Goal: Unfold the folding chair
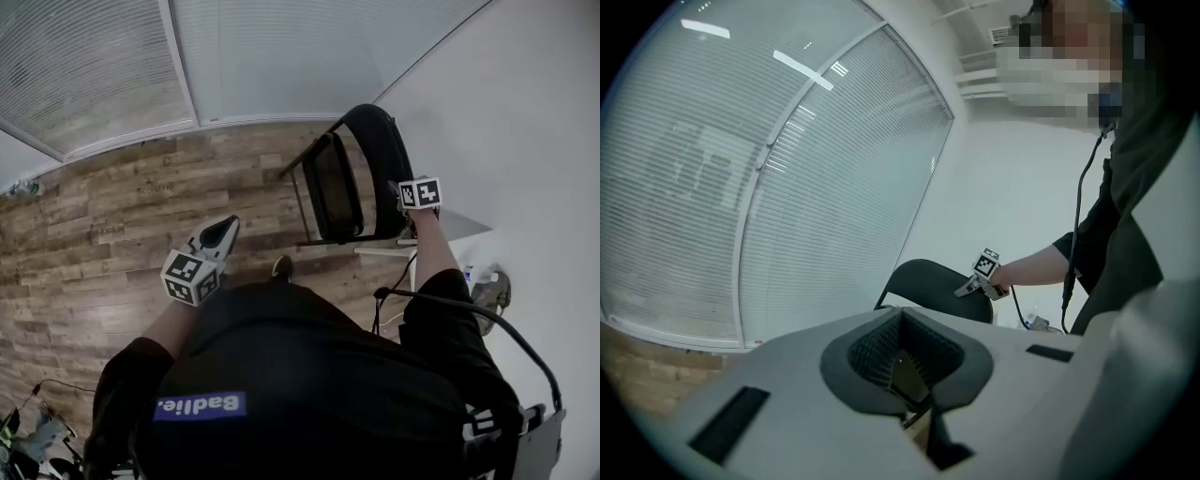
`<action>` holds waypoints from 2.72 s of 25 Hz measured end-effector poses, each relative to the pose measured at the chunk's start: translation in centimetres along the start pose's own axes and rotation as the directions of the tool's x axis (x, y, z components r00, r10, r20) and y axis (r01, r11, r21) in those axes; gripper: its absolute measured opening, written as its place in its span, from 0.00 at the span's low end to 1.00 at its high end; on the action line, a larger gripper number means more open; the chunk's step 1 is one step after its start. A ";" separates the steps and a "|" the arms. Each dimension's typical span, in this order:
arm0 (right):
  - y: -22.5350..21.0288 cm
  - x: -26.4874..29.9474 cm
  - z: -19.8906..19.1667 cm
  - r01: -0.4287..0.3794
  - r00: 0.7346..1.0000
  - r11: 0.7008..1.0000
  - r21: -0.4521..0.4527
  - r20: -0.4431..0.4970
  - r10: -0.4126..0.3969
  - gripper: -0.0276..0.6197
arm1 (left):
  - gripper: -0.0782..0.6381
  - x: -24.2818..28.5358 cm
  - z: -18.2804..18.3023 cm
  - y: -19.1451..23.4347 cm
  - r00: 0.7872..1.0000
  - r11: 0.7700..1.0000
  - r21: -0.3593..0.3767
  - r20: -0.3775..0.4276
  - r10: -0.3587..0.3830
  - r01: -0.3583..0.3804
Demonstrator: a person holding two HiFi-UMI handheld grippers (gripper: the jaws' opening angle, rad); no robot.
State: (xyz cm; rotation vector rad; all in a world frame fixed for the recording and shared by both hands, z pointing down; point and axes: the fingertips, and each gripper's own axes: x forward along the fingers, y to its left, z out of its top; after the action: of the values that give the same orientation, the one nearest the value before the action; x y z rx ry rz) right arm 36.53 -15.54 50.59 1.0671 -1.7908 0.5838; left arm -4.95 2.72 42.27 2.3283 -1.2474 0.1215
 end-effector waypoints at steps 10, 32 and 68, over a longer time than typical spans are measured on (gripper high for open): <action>1.0 -1.1 -0.6 0.010 1.000 1.000 -0.006 0.004 -0.010 0.18 | 0.12 3.4 -3.3 -2.0 0.995 0.996 -0.033 -0.049 -0.082 0.080; -0.3 -0.7 -0.5 0.004 1.000 1.000 -0.004 0.002 -0.004 0.19 | 0.22 17.0 -8.2 -5.1 0.926 0.952 -0.165 -0.241 -0.292 0.258; 1.6 -0.3 -0.8 -0.003 1.000 0.999 -0.034 0.000 0.003 0.19 | 0.44 42.0 -18.7 -8.7 0.891 0.865 -0.501 -0.387 -0.238 0.013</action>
State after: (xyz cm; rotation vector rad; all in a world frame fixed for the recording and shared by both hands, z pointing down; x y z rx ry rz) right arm 35.63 -14.03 50.72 1.0421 -1.7964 0.5531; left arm 29.07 -16.55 67.96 1.8002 -0.7777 0.2405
